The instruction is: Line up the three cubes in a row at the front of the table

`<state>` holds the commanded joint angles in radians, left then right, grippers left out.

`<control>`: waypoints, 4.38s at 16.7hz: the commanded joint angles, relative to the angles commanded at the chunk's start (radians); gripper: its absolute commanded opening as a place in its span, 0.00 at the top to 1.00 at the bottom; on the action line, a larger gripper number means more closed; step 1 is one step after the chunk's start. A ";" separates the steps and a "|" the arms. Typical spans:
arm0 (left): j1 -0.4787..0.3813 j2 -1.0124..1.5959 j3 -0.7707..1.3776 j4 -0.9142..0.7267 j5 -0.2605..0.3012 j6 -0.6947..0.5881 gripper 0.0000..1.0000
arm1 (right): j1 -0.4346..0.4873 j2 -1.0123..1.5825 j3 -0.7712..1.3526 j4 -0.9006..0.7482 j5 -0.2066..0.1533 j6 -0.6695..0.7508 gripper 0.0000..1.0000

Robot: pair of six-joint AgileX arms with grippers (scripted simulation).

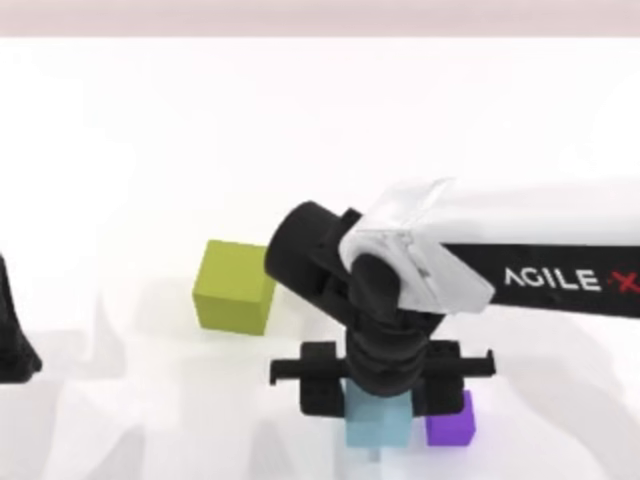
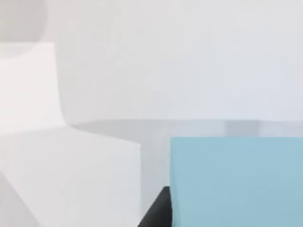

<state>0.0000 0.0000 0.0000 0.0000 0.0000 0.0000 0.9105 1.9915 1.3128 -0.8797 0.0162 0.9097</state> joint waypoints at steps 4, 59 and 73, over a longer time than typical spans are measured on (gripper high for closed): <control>0.000 0.000 0.000 0.000 0.000 0.000 0.00 | 0.000 0.000 0.000 0.000 0.000 0.000 0.32; -0.493 1.995 1.605 -1.159 0.002 -0.331 0.00 | -0.881 -1.953 -1.301 0.842 -0.009 -0.894 0.00; -0.499 2.095 1.500 -0.968 0.002 -0.334 0.00 | -0.900 -1.992 -1.313 0.880 -0.016 -0.910 0.00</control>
<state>-0.4988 2.0954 1.5001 -0.9682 0.0021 -0.3338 0.0100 0.0000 0.0000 0.0000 0.0000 0.0000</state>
